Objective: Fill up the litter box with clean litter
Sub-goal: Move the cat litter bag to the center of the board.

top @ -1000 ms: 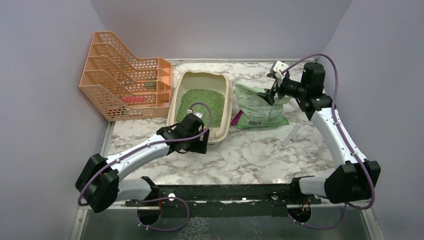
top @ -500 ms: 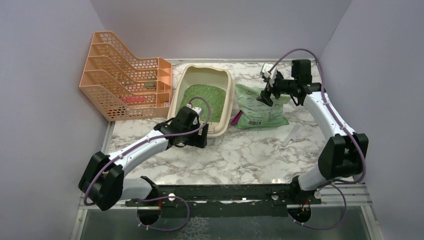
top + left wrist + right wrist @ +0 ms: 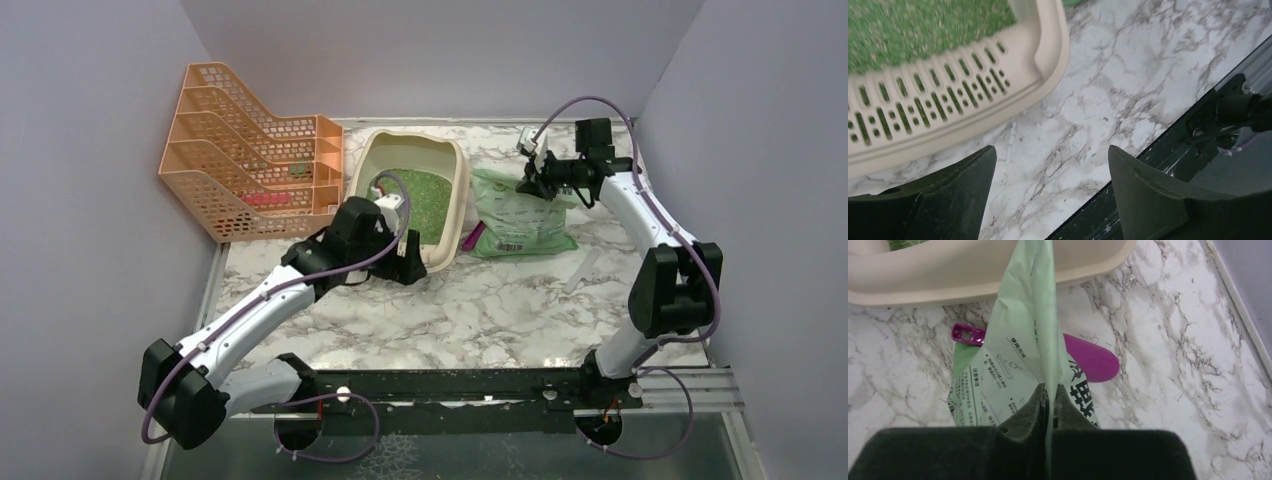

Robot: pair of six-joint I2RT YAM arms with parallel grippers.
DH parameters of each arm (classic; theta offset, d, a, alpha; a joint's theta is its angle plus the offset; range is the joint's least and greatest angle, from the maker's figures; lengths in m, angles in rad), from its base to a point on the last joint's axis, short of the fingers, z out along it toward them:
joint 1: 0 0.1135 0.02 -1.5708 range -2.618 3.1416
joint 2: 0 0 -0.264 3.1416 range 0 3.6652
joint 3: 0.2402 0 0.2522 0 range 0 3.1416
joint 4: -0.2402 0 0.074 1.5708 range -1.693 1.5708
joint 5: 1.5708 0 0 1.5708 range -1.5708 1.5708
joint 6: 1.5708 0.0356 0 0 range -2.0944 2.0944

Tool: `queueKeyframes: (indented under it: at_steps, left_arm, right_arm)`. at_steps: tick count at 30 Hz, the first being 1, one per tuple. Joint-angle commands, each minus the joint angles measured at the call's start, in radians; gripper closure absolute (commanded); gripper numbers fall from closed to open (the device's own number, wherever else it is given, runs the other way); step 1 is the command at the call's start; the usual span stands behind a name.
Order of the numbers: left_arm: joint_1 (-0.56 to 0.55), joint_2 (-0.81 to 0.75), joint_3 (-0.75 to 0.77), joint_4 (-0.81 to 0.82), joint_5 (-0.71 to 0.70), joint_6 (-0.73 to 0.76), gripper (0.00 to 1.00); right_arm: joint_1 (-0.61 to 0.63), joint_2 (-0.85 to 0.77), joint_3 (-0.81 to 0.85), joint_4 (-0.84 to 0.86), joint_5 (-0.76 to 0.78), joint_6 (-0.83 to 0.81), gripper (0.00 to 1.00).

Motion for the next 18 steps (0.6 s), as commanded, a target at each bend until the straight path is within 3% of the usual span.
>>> queueKeyframes:
  at_steps: [1, 5, 10, 18]
  left_arm:
    - [0.003, 0.075, 0.193, -0.021, -0.002, 0.086, 0.18]
    - [0.013, 0.182, 0.332, 0.000, -0.063, 0.121, 0.16]
    - [0.045, 0.291, 0.495, 0.026, 0.011, 0.151, 0.13]
    - [0.067, 0.248, 0.515, 0.049, 0.002, 0.156, 0.11]
  right_arm:
    - [0.012, -0.149, -0.093, -0.025, -0.045, 0.130, 0.99]
    - [0.059, -0.339, -0.223, 0.019, -0.066, 0.177, 0.99]
    - [0.129, -0.547, -0.349, 0.046, -0.173, 0.282, 0.99]
    - [0.224, -0.656, -0.365, 0.049, -0.254, 0.373, 0.99]
